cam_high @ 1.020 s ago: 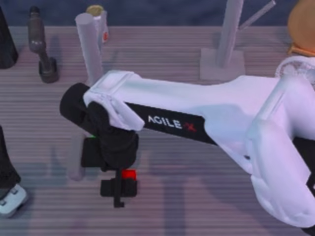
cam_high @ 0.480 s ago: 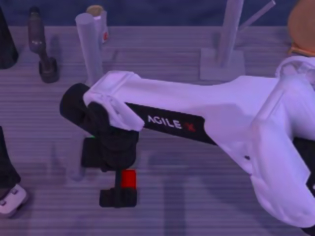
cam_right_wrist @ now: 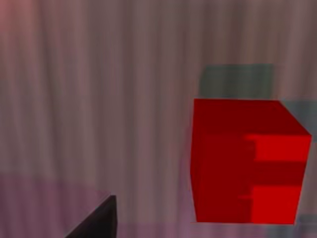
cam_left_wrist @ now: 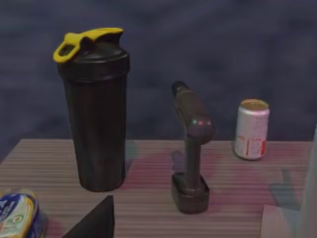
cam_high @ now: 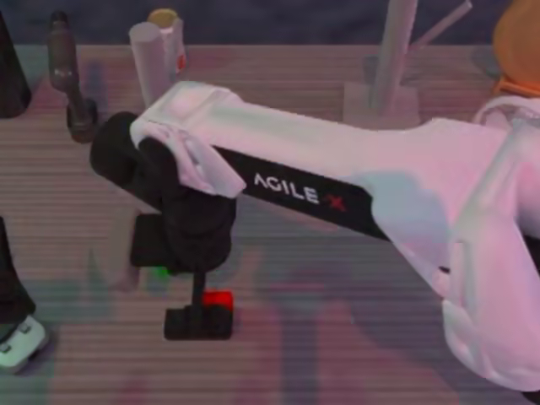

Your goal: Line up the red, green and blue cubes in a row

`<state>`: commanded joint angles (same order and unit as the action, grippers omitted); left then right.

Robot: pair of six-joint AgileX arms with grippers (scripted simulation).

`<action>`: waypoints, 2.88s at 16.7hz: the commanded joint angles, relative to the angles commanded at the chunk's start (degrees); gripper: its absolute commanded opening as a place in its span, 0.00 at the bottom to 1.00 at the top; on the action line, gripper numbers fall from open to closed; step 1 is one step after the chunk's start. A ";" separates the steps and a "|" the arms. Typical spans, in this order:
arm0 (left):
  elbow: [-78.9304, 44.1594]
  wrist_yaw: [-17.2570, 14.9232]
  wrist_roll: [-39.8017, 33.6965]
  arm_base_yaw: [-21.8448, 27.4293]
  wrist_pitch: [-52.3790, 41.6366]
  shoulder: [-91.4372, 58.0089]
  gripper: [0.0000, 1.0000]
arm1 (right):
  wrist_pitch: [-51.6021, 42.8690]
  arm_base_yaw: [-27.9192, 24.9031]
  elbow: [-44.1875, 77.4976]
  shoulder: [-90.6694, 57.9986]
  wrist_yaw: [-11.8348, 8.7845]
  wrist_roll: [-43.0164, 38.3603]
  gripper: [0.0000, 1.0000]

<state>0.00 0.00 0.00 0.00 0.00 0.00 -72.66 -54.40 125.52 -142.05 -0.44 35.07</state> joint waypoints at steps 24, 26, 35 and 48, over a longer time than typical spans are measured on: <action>-43.34 0.01 -13.95 11.85 -30.33 -57.95 1.00 | 35.29 29.06 -57.15 72.52 -3.15 -17.78 1.00; -50.83 0.09 -16.32 13.92 -36.04 -69.03 1.00 | 41.99 34.05 -70.08 86.07 -3.09 -21.19 1.00; -78.73 0.05 -24.89 21.46 -55.10 -108.74 1.00 | 66.82 50.55 -116.51 132.30 -0.61 -32.58 1.00; -84.54 -0.11 -26.75 23.08 -56.32 -118.29 1.00 | 72.66 53.83 -125.52 142.05 0.44 -35.07 1.00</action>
<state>-84.54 -0.11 -26.75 23.08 -56.32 -118.29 0.00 -0.57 0.00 0.00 0.00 0.00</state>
